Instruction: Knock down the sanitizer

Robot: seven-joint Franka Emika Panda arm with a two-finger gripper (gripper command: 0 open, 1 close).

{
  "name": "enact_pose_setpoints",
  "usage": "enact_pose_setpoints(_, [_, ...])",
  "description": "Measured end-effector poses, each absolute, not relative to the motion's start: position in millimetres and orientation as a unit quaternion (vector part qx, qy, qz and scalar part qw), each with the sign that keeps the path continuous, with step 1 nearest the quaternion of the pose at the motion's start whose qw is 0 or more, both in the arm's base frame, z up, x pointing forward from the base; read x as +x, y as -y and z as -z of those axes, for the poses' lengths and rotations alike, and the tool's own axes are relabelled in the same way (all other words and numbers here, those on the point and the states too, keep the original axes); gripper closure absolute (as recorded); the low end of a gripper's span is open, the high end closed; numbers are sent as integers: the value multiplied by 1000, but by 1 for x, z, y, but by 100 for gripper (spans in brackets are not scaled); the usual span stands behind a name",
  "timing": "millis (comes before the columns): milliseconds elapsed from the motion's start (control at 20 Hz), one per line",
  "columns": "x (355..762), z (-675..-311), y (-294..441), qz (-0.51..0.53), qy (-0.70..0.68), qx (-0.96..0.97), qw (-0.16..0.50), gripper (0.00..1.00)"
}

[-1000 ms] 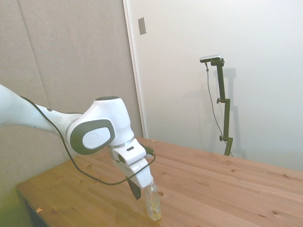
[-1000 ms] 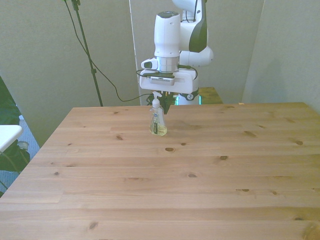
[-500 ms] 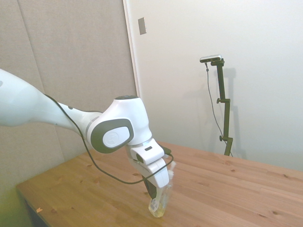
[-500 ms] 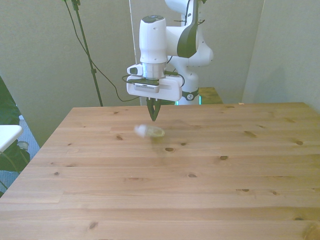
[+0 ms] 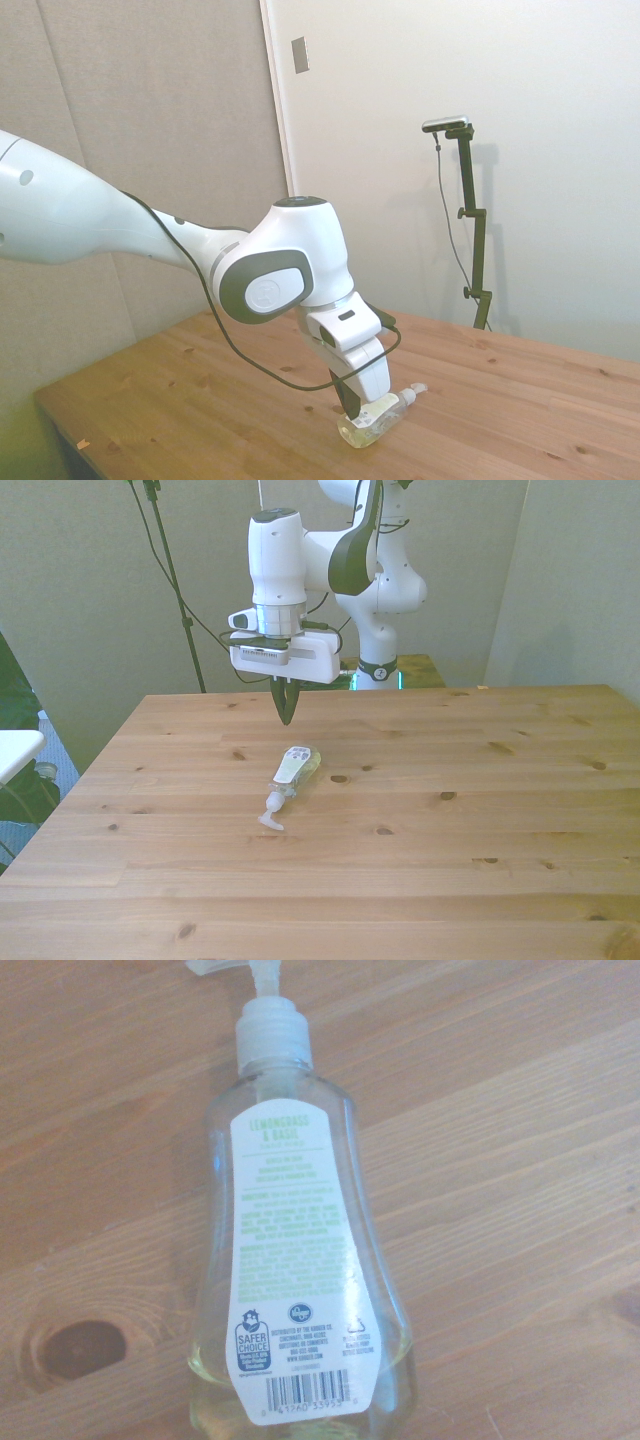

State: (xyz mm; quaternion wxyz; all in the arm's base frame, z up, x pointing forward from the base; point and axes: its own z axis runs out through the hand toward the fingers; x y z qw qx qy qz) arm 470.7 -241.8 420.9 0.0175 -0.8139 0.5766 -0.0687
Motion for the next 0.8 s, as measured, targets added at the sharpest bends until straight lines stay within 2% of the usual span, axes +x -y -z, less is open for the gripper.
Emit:
enact_pose_setpoints(250, [470, -418, 229, 64, -562, -824, 18, 100])
enact_pose_setpoints(650, [444, -420, 183, 61, -530, -845, 25, 100])
enact_pose_setpoints(700, [440, -421, 175, 61, -524, -849, 25, 0])
enact_pose_setpoints(800, [432, -424, 160, 63, -513, -856, 25, 0])
